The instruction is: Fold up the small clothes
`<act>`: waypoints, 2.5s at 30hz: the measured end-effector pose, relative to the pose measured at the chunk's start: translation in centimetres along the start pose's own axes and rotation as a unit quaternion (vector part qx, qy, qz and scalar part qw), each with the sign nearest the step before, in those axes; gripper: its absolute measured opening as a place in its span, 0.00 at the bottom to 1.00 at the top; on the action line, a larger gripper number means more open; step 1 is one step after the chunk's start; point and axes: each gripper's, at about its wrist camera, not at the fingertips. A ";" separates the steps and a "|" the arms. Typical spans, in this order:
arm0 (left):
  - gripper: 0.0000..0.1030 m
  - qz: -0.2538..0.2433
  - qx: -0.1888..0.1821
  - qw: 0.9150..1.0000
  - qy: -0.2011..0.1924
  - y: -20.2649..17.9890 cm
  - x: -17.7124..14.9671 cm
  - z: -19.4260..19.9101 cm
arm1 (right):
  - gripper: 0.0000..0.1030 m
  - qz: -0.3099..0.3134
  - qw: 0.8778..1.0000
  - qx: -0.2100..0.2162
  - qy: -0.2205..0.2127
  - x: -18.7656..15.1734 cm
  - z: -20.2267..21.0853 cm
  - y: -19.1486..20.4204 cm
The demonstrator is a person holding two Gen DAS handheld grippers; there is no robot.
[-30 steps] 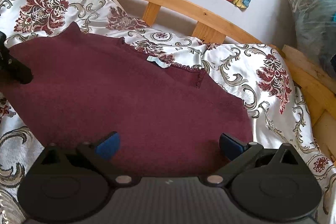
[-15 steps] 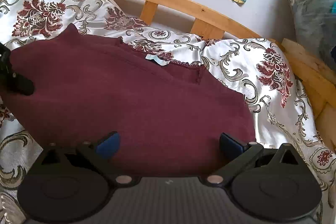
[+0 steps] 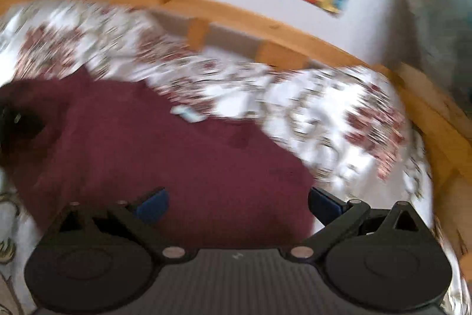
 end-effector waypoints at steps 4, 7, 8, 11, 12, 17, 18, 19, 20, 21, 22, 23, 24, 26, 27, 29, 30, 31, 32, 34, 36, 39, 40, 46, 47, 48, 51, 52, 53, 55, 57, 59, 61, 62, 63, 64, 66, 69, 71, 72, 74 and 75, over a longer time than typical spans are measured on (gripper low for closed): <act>0.16 -0.057 0.003 0.998 -0.005 -3.7 1.7 0.0 | 1.00 -0.094 0.995 -0.021 0.029 -0.9 -0.1 -5.6; 0.16 -0.109 -0.006 0.994 -0.012 -7.2 2.8 0.2 | 1.00 -0.155 0.986 -0.030 0.044 -2.1 -0.2 -8.9; 0.16 -0.128 -0.007 0.992 -0.018 -8.3 3.0 0.4 | 1.00 -0.168 0.984 -0.032 0.045 -2.3 -0.2 -9.7; 0.16 -0.192 -0.028 0.980 -0.033 -12.0 3.1 1.1 | 1.00 -0.193 0.980 -0.036 0.037 -2.9 0.2 -11.3; 0.16 -0.218 -0.038 0.975 -0.037 -13.4 2.8 1.4 | 1.00 -0.198 0.979 -0.037 0.033 -3.1 0.3 -11.7; 0.16 -0.295 -0.096 0.950 -0.027 -18.5 -0.1 1.6 | 1.00 -0.216 0.975 -0.048 0.027 -3.8 0.4 -13.6; 0.16 -0.304 -0.106 0.946 -0.021 -19.2 -0.9 1.4 | 1.00 -0.225 0.973 -0.051 0.025 -4.0 0.3 -14.1; 0.14 -0.310 -0.114 0.944 -0.015 -19.7 -1.6 1.1 | 1.00 -0.233 0.971 -0.050 0.025 -4.1 0.3 -14.5; 0.14 -0.315 -0.121 0.941 -0.008 -20.1 -2.2 0.7 | 1.00 -0.240 0.969 -0.048 0.025 -4.3 0.3 -14.8; 0.14 -0.317 -0.125 0.940 0.003 -20.7 -2.9 0.1 | 1.00 -0.248 0.967 -0.044 0.025 -4.5 0.3 -15.2; 0.14 -0.318 -0.122 0.940 0.011 -21.0 -3.4 -0.3 | 1.00 -0.256 0.965 -0.041 0.025 -4.8 0.3 -15.6; 0.15 -0.319 -0.119 0.940 0.015 -21.1 -3.9 -0.6 | 1.00 -0.263 0.964 -0.038 0.025 -4.9 0.2 -15.9; 0.15 -0.321 -0.117 0.940 0.018 -21.2 -4.4 -0.9 | 1.00 -0.272 0.962 -0.030 0.024 -5.1 0.1 -16.1; 0.17 -0.324 -0.114 0.939 0.019 -21.2 -5.0 -1.0 | 1.00 -0.288 0.957 -0.010 0.017 -5.5 0.1 -16.5; 0.19 -0.326 -0.113 0.939 0.018 -21.1 -5.1 -0.9 | 1.00 -0.299 0.954 0.007 0.010 -5.6 0.1 -16.7; 0.31 -0.325 -0.115 0.939 0.013 -20.8 -5.3 -0.6 | 1.00 -0.324 0.945 0.049 -0.005 -5.7 0.0 -17.0; 0.37 -0.322 -0.119 0.939 0.011 -20.5 -5.3 -0.3 | 1.00 -0.339 0.938 0.072 -0.012 -5.7 -0.2 -17.2; 0.49 -0.318 -0.123 0.940 0.009 -20.4 -5.3 -0.1 | 1.00 -0.354 0.930 0.093 -0.018 -5.7 -0.5 -17.3; 0.58 -0.312 -0.127 0.941 0.005 -20.2 -5.3 0.2 | 1.00 -0.367 0.922 0.116 -0.023 -5.6 -0.7 -17.3; 0.68 -0.303 -0.133 0.944 -0.007 -19.8 -5.4 0.8 | 1.00 -0.371 0.916 0.152 -0.035 -5.3 -1.3 -17.0; 0.70 -0.303 -0.134 0.943 -0.018 -19.4 -5.7 1.4 | 0.96 -0.362 0.914 0.175 -0.045 -4.6 -2.0 -16.2; 0.70 -0.315 -0.124 0.941 -0.025 -19.1 -6.1 1.6 | 0.79 -0.320 0.929 0.176 -0.057 -3.1 -3.1 -14.5; 0.66 -0.319 -0.121 0.940 -0.022 -19.1 -6.2 1.5 | 0.73 -0.301 0.938 0.164 -0.060 -2.6 -3.3 -13.9; 0.52 -0.333 -0.111 0.936 -0.022 -18.9 -6.5 1.3 | 0.55 -0.221 0.963 0.155 -0.020 -1.4 -6.3 -11.1; 0.50 -0.334 -0.110 0.936 -0.022 -18.8 -6.6 1.3 | 0.53 -0.218 0.963 0.157 -0.012 -1.5 -6.8 -10.9; 0.49 -0.333 -0.108 0.936 -0.020 -18.8 -6.7 1.1 | 0.52 -0.218 0.962 0.162 -0.003 -1.7 -7.2 -10.7; 0.37 -0.327 -0.108 0.939 -0.016 -18.7 -6.9 0.8 | 0.35 -0.222 0.959 0.176 0.010 -2.0 -8.1 -10.5; 0.31 -0.326 -0.109 0.939 -0.014 -18.7 -7.0 0.7 | 0.26 -0.219 0.959 0.180 0.014 -2.0 -8.3 -10.3; 0.26 -0.325 -0.110 0.939 -0.012 -18.7 -7.0 0.6 | 0.16 -0.213 0.960 0.181 0.016 -1.9 -8.4 -10.1; 0.20 -0.323 -0.108 0.940 -0.014 -18.8 -7.2 0.7 | 0.10 -0.197 0.965 0.170 0.012 -1.8 -8.3 -9.6; 0.18 -0.324 -0.107 0.940 -0.021 -19.0 -7.2 0.9 | 0.09 -0.188 0.969 0.160 0.001 -1.6 -7.6 -9.6; 0.16 -0.328 -0.111 0.938 -0.032 -19.1 -7.3 1.4 | 0.08 -0.188 0.971 0.147 -0.012 -1.2 -6.7 -9.9; 0.16 -0.340 -0.115 0.933 -0.041 -19.6 -7.4 1.8 | 0.08 -0.189 0.972 0.138 -0.024 -1.0 -6.0 -10.5; 0.16 -0.345 -0.114 0.930 -0.044 -19.9 -7.5 1.9 | 0.08 -0.191 0.972 0.134 -0.028 -1.0 -5.7 -10.8; 0.16 -0.348 -0.115 0.929 -0.046 -20.2 -7.6 2.0 | 0.08 -0.193 0.972 0.132 -0.029 -1.0 -5.4 -11.1; 0.16 -0.350 -0.118 0.928 -0.047 -20.4 -7.7 2.1 | 0.08 -0.193 0.972 0.128 -0.029 -1.1 -5.3 -11.4; 0.16 -0.346 -0.127 0.928 -0.045 -20.7 -7.8 2.2 | 0.08 -0.196 0.973 0.118 -0.025 -1.4 -5.1 -11.9; 0.16 -0.337 -0.140 0.930 -0.037 -20.8 -8.0 2.1 | 0.08 -0.209 0.972 0.109 -0.012 -2.1 -5.1 -12.9; 0.17 -0.328 -0.150 0.932 -0.030 -20.7 -8.0 1.8 | 0.08 -0.213 0.971 0.105 -0.002 -2.4 -5.2 -13.3; 0.17 -0.321 -0.156 0.934 -0.024 -20.6 -8.1 1.7 | 0.08 -0.212 0.972 0.104 0.004 -2.6 -5.3 -13.3; 0.21 -0.301 -0.164 0.939 -0.013 -20.1 -8.0 1.2 | 0.08 -0.211 0.972 0.105 0.010 -2.9 -5.6 -13.3; 0.22 -0.287 -0.173 0.942 -0.007 -19.7 -7.8 1.0 | 0.08 -0.210 0.972 0.104 0.014 -3.0 -5.8 -13.3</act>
Point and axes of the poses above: each gripper's, at about its wrist camera, not at the fingertips, and z roughly against the way its jaws point, y to its left, x to its top, and after that the axes turned 2 degrees about y, right-handed
